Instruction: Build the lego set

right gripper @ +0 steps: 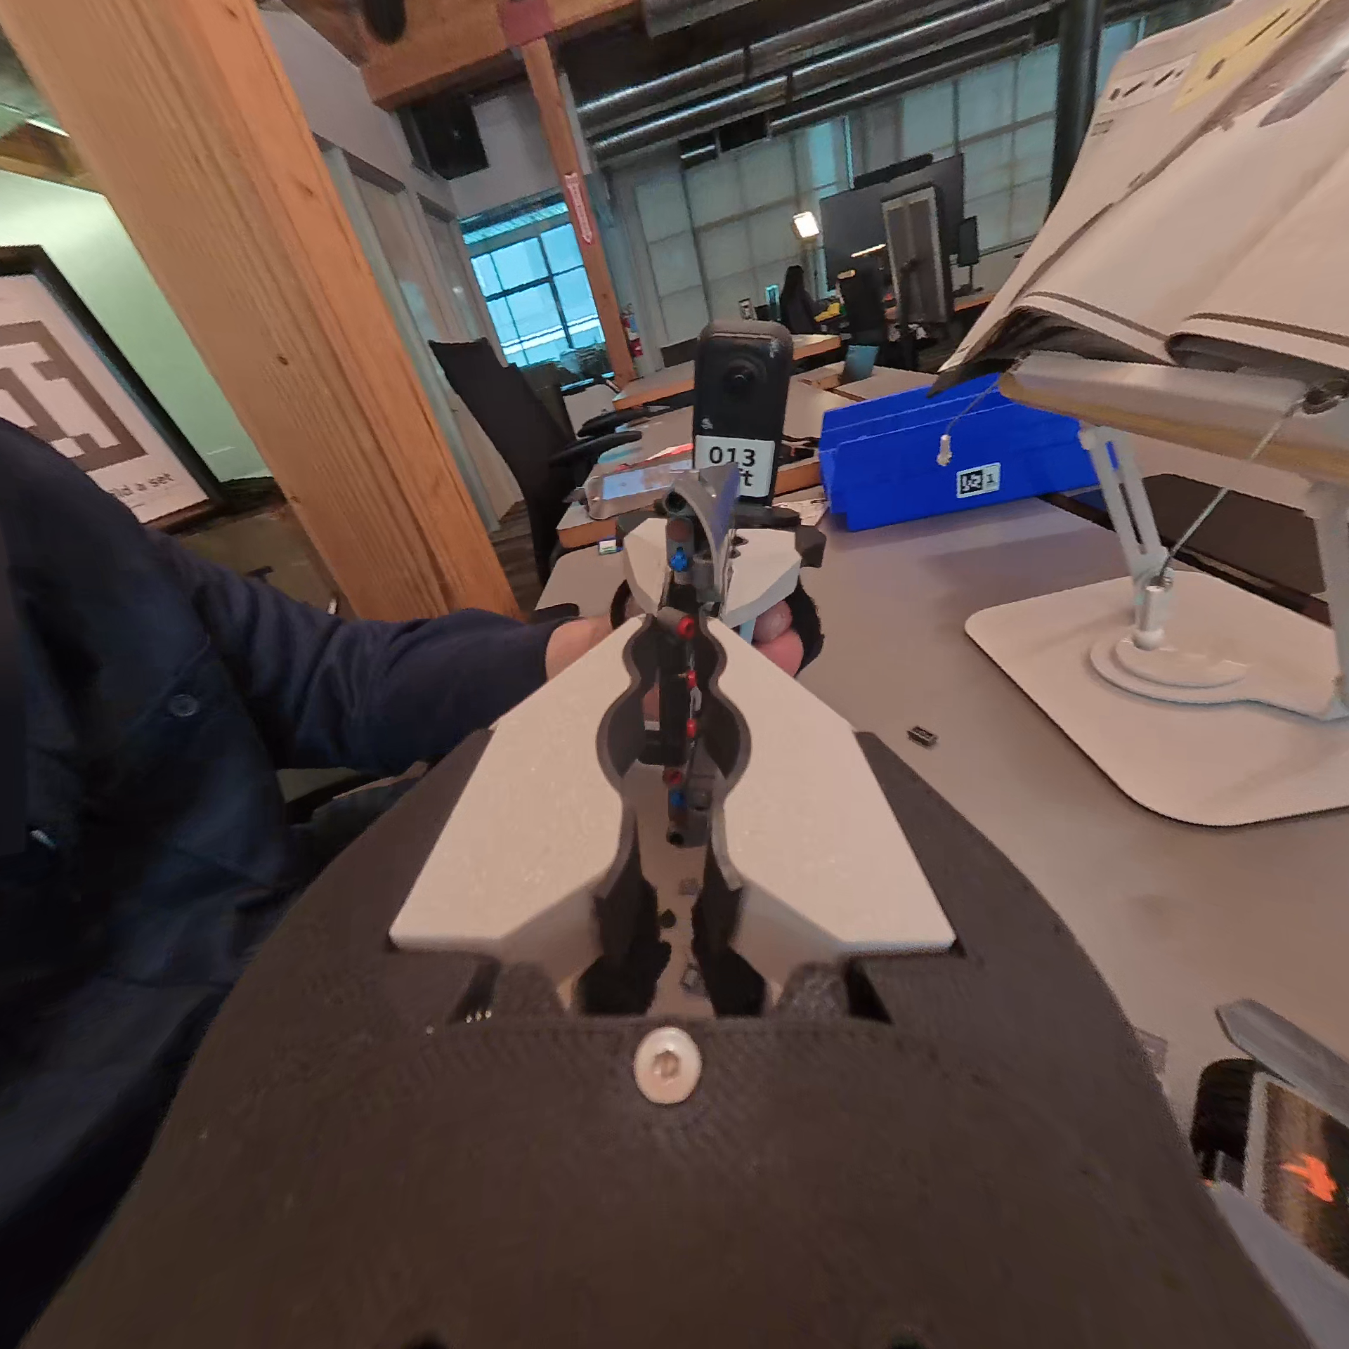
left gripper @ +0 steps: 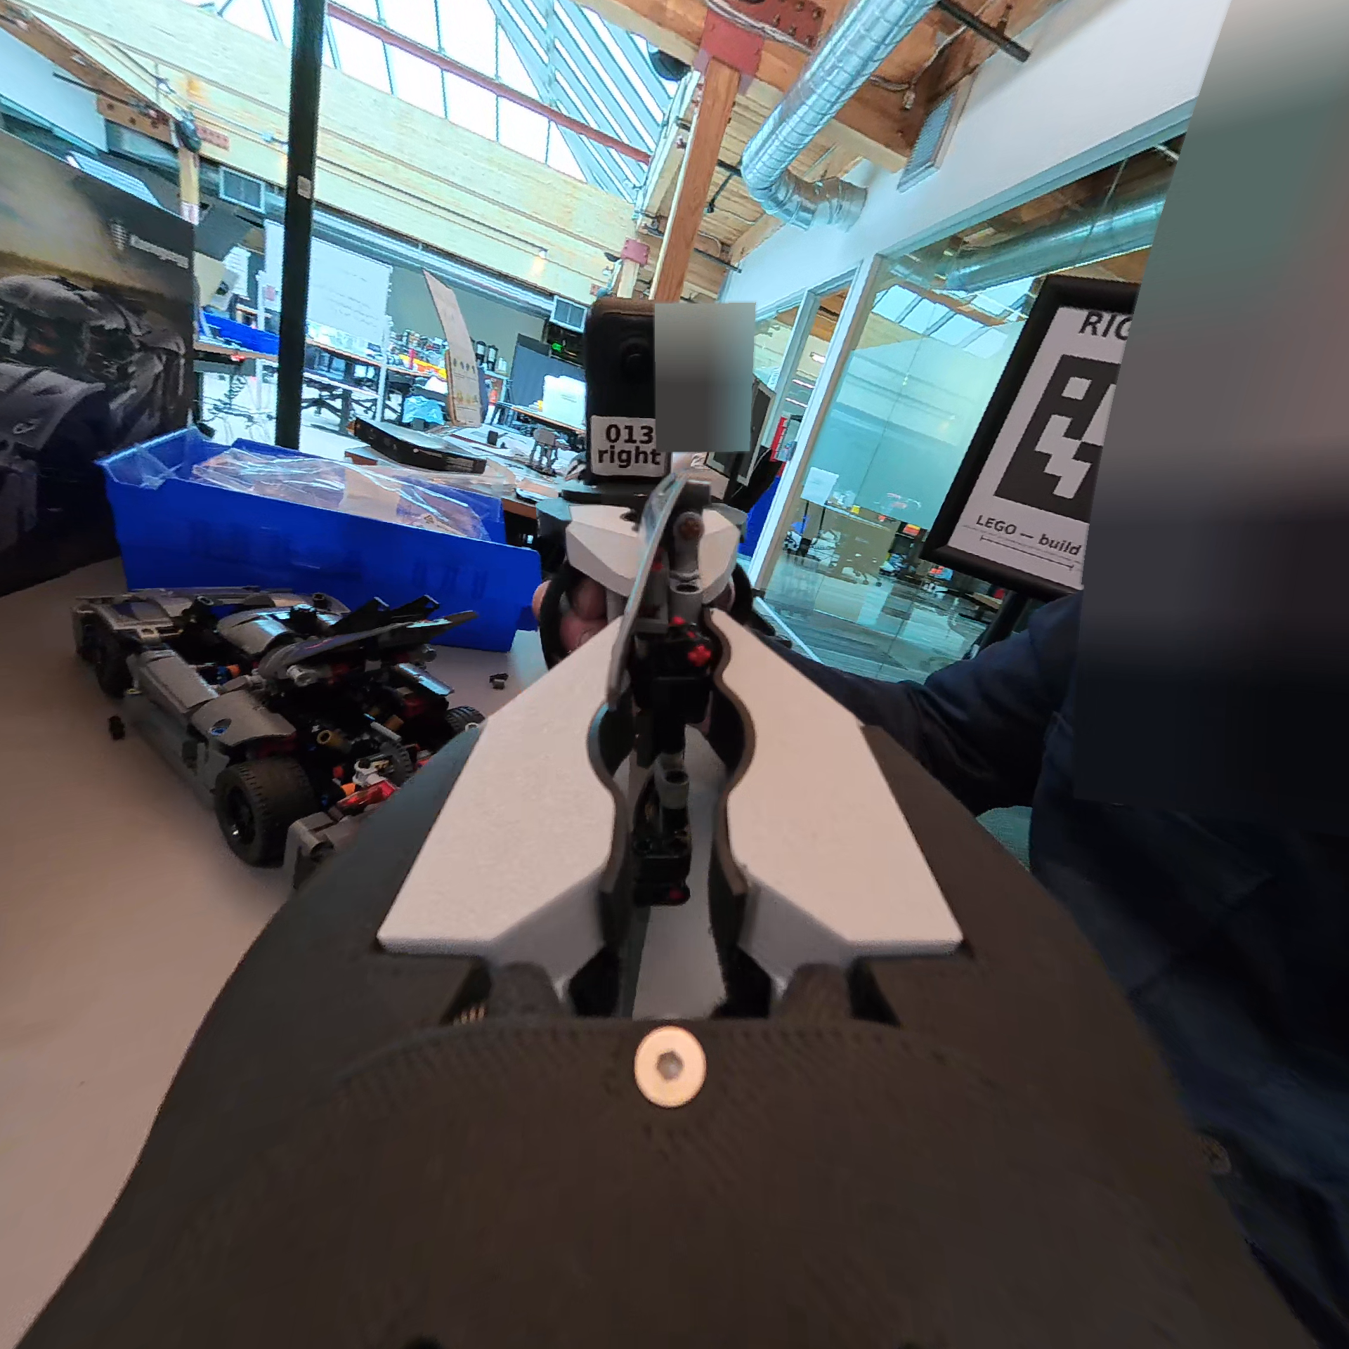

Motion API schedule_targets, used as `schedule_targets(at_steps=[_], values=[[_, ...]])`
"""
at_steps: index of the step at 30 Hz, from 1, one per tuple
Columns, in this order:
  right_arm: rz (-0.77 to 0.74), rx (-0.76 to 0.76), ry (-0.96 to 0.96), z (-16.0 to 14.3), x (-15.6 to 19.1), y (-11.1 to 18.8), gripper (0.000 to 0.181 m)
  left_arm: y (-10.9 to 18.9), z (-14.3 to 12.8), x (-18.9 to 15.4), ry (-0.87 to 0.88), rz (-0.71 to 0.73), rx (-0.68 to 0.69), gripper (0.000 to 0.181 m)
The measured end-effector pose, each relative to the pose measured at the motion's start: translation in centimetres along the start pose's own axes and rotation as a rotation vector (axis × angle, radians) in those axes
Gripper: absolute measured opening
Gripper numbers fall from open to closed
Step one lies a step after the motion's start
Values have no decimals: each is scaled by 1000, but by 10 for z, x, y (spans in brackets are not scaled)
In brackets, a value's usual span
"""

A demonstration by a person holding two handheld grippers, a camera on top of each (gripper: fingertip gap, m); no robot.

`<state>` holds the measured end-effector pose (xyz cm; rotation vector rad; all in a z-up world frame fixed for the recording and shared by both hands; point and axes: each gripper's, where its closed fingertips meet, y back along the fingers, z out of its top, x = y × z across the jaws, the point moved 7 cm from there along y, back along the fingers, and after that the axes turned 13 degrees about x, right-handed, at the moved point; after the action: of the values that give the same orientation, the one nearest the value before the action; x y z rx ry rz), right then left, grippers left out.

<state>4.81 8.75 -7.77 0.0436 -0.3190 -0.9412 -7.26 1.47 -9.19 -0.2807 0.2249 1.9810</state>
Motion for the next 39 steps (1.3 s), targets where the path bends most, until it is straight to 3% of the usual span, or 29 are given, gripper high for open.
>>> schedule_targets(at_steps=[14, 29, 33, 39], values=[[-366, 3, 153, 5, -2, -1, 7, -1, 5, 4, -27, 202, -30, 12], [-542, -31, 199, 5, -1, -10, 7, 2, 8, 7, -1, 236, -96, 12], [-487, -87, 170, 9, 0, -3, 16, 5, 10, 6, 12, 207, -123, 12], [-259, -97, -27, 3, -14, 7, 24, 19, 13, 10, 77, 150, -210, 11]])
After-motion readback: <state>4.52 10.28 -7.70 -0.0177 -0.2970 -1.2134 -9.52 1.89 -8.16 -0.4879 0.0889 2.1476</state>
